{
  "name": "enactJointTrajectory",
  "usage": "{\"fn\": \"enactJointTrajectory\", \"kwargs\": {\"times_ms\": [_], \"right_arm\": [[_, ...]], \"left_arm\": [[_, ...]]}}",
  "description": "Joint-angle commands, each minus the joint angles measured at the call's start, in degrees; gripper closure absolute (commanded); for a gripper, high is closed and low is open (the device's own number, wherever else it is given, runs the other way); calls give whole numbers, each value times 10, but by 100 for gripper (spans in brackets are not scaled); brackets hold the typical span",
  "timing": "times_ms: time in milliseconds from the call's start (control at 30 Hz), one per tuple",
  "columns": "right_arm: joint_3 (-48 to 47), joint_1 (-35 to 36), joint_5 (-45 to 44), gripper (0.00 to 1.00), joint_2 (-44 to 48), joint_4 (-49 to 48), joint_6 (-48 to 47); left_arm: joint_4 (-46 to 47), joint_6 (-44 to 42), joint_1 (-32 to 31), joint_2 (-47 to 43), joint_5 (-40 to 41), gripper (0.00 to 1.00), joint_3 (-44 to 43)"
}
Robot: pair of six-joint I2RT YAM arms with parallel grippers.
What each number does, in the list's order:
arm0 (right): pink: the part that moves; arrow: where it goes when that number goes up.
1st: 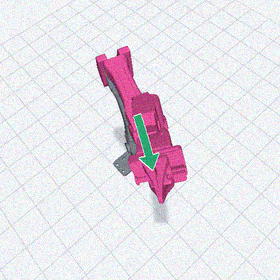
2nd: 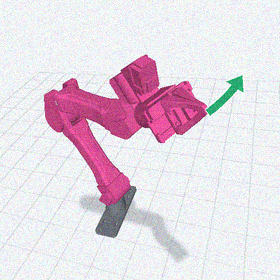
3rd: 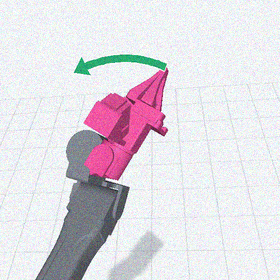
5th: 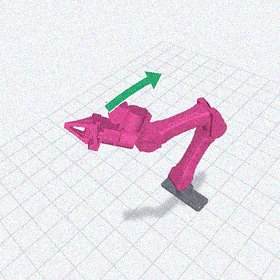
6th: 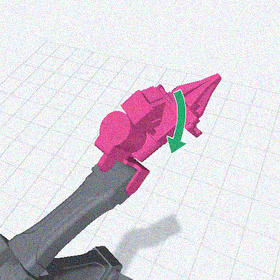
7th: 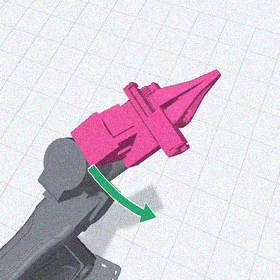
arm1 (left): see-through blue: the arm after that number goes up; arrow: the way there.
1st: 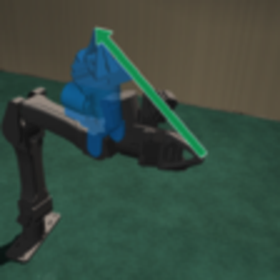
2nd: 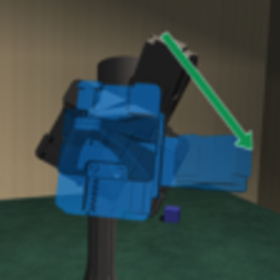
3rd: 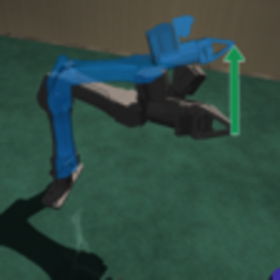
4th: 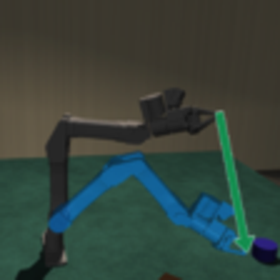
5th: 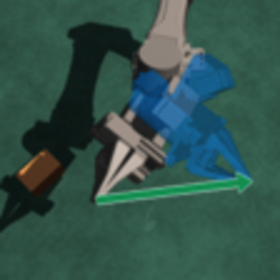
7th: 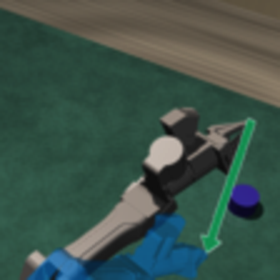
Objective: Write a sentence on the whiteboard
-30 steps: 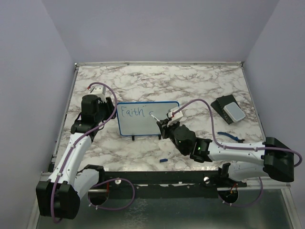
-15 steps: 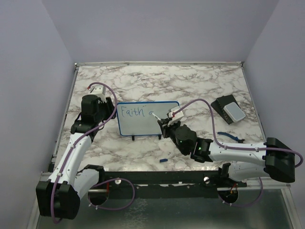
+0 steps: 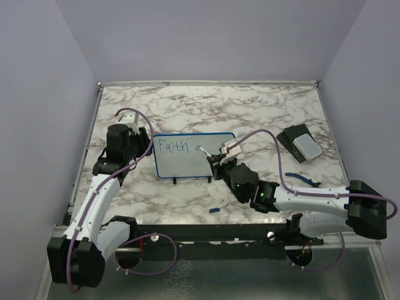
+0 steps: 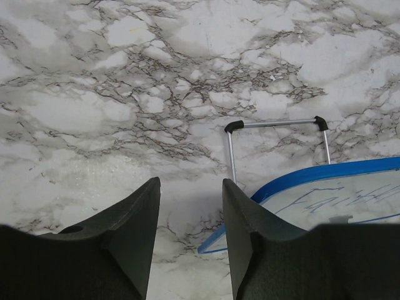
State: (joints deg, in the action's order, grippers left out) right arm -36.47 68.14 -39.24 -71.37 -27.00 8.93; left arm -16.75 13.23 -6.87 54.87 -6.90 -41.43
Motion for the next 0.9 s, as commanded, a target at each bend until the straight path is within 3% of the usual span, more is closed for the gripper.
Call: {"fn": "enactJointTrajectory", "kwargs": {"times_ms": [0,467,867], "right_arm": [[-6,-5,-26,99,-6,-1,-3],[17,-4,4,99,-5,56,52],[10,-3,32,99,-31,24,52]], "left_arm": [[8,4,-3,-9,-20,54,8],[8,2,-3,-8,-21,54,8],[8,3,-3,-6,-21,54,7]]}}
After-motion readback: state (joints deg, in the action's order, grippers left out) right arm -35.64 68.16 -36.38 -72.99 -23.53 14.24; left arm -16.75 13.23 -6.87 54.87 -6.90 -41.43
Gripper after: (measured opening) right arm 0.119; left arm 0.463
